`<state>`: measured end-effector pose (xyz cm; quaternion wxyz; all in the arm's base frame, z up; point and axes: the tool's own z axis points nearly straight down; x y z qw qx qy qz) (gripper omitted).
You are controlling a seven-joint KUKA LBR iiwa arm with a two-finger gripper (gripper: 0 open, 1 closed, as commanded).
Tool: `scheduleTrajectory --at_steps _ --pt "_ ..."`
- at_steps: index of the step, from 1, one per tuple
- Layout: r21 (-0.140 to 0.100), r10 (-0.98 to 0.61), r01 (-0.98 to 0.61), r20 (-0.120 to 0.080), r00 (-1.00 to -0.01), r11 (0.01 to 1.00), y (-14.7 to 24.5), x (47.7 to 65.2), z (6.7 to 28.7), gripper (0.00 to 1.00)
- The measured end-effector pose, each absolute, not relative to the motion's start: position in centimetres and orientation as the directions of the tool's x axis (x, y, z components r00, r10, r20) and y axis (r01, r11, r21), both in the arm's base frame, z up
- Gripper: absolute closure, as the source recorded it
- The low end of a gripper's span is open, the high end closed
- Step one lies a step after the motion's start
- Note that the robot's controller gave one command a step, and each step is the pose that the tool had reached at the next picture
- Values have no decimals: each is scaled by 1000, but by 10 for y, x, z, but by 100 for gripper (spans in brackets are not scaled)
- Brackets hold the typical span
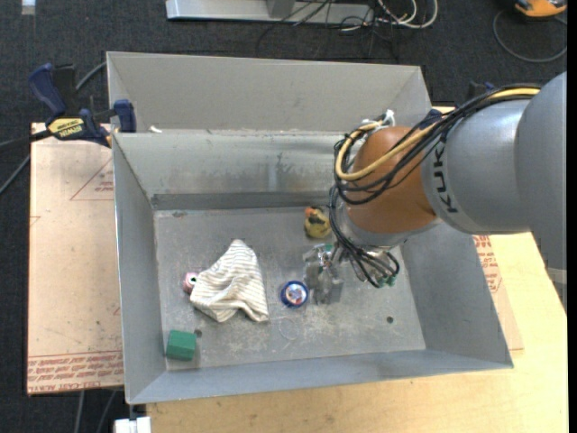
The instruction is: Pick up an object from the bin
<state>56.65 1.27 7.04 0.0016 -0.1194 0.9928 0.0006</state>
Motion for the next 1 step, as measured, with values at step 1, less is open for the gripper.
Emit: scheduleTrajectory --at_steps 1 --pt "1 -237 -237 -3 -971 971 13 566 70 0"
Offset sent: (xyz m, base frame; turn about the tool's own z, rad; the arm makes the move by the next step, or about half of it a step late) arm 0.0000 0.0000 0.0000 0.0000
